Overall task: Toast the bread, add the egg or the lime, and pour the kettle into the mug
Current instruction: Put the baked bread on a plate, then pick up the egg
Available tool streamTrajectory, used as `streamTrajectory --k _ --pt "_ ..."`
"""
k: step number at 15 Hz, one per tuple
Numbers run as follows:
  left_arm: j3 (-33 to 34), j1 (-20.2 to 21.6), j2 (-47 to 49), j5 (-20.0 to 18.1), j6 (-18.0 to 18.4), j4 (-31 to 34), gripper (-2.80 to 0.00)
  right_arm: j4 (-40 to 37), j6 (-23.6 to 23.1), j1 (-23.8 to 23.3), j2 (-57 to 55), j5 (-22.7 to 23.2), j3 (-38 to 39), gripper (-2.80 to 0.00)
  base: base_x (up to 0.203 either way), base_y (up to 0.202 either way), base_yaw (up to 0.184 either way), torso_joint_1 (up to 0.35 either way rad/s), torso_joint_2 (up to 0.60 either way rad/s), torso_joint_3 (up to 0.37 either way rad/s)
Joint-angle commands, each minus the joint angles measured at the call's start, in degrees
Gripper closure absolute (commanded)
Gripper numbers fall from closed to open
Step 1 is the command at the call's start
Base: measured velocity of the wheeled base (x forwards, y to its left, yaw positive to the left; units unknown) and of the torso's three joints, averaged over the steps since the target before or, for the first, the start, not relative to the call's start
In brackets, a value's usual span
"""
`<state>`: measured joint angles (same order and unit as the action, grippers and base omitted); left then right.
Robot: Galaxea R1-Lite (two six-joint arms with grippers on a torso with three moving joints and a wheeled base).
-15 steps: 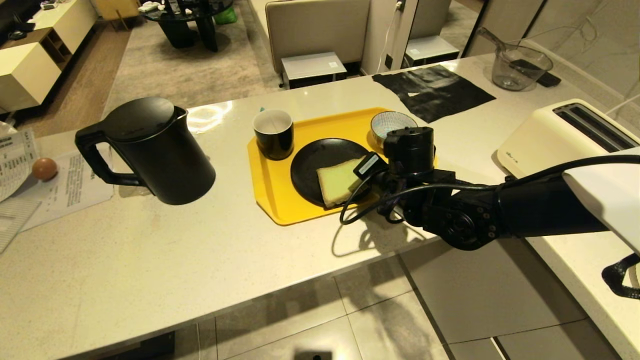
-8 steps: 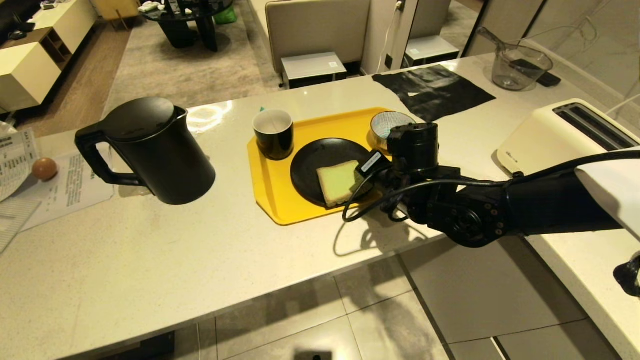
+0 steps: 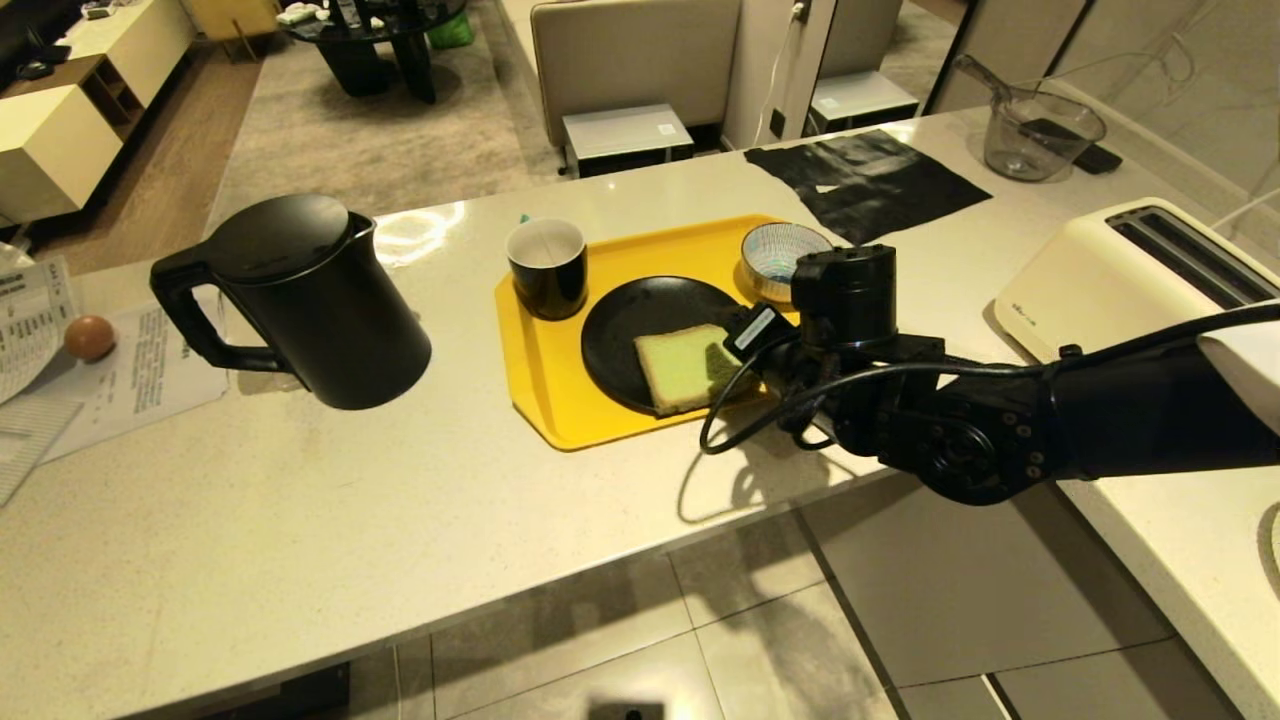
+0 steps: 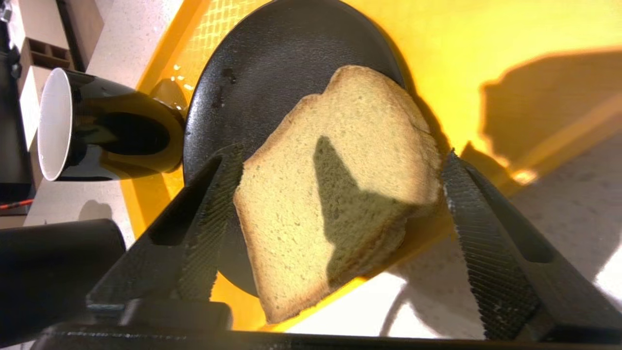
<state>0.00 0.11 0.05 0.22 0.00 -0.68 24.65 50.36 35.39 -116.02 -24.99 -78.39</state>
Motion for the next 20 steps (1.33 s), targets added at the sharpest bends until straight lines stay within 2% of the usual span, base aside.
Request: streamTrajectory --k 1,4,8,12,13,14,15,18,20 --pt "0.0 -0.02 0.04 0.04 0.0 -0.02 0.0 0.16 -0.41 -0.1 2.47 -0.08 1.73 -2.8 0.0 0.0 0.0 0.0 0.0 0.0" --pt "0.0 0.05 0.04 0.04 0.0 -0.02 0.0 0.42 -1.97 -0.37 3.92 -0.54 1.74 -2.8 0.0 0.0 0.0 0.0 0.0 0.0" --pt "0.0 0.0 0.04 0.04 0.0 -0.02 0.0 0.2 -8.22 -1.94 11.25 -0.62 5.19 -2.8 0.0 0.0 0.0 0.0 0.0 0.0" --pt "0.0 0.04 0.04 0.03 0.0 -0.02 0.0 -0.5 -16.57 -7.91 23.09 3.1 9.24 -2.8 0.0 0.0 0.0 0.0 0.0 0.0" --pt "0.0 0.0 0.04 0.04 0.0 -0.02 0.0 -0.97 -18.37 -9.83 25.65 4.37 10.08 -0.97 0.0 0.0 0.0 0.0 0.0 0.0" --pt "0.0 -0.02 0.04 0.04 0.0 -0.02 0.0 -1.35 -19.49 -11.18 27.64 5.07 10.79 0.0 0.0 0.0 0.0 0.0 0.0 0.0" --pt "0.0 -0.02 0.04 0.04 0.0 -0.02 0.0 -1.71 -20.77 -11.67 29.57 5.48 11.46 0.0 0.0 0.0 0.0 0.0 0.0 0.0" --pt "0.0 -0.02 0.04 0.04 0.0 -0.02 0.0 -2.74 -29.29 -11.91 34.08 6.81 12.08 0.0 0.0 0.0 0.0 0.0 0.0 0.0" --pt "0.0 -0.02 0.04 0.04 0.0 -0.02 0.0 -3.29 -34.98 -11.92 36.6 9.26 13.55 0.0 0.0 0.0 0.0 0.0 0.0 0.0"
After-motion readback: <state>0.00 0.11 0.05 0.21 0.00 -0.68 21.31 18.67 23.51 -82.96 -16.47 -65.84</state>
